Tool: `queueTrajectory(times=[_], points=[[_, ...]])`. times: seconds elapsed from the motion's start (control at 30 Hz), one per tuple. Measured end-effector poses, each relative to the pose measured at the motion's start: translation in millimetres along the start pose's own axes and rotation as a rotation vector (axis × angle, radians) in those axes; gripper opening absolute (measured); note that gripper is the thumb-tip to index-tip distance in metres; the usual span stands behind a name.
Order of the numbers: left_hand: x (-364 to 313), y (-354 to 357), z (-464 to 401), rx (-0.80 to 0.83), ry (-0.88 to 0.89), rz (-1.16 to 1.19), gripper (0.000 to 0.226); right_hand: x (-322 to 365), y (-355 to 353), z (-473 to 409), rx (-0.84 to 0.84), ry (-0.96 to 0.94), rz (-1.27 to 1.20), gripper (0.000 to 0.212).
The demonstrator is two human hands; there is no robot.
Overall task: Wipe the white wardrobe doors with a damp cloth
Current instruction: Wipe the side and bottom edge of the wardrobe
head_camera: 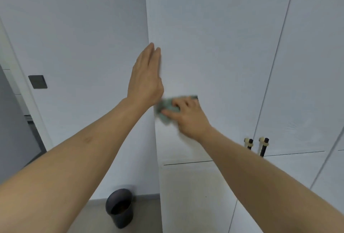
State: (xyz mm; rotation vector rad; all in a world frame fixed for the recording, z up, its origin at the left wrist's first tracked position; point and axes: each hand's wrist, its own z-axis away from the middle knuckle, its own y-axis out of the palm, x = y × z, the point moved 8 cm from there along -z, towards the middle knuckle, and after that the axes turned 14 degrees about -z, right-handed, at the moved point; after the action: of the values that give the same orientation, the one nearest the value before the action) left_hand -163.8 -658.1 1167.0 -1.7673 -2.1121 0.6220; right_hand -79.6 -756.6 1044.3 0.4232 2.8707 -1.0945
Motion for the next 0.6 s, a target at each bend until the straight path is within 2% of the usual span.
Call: queueTrajectory(times=[0.1,0.2,0.3,0.37,0.43,0.5,0.53,0.6], points=[[-9.9,3.5,6.8,0.01,0.062,-0.043,0.068,-12.3,43.6,93.0,0.329,-0.18,0.105,0.061],[-19.5,11.0,9.6,0.027,0.078,-0.084,0.07,-42.3,29.1,130.1,0.445,-0.245,0.164,0.056],[-37.5,23.3,8.9,0.042,0.113,-0.14,0.075,-83.4,-38.6,89.9,0.273,-0.16,0.151,0.046],[-48.6,30.2,7.3,0.064,0.119,-0.172,0.079,-102.4,-104.0,39.8,0.062,-0.034,0.12,0.035],[-58.8,36.9,2.8,0.084,0.093,-0.225,0.086,-122.7,-182.7,-8.8,-0.18,0.071,0.207,0.012],[-67.2,40.1,-4.8,0.093,0.055,-0.266,0.095,-158.4,-248.8,-39.8,-0.455,0.256,0.138,0.023],[-68.8,39.9,-8.0,0.095,0.039,-0.275,0.098,-171.3,-265.1,-50.0,-0.5,0.358,0.069,0.026],[-76.6,40.6,-14.8,0.088,0.038,-0.293,0.101,-182.4,-267.0,-55.5,-0.483,0.382,-0.001,0.046]])
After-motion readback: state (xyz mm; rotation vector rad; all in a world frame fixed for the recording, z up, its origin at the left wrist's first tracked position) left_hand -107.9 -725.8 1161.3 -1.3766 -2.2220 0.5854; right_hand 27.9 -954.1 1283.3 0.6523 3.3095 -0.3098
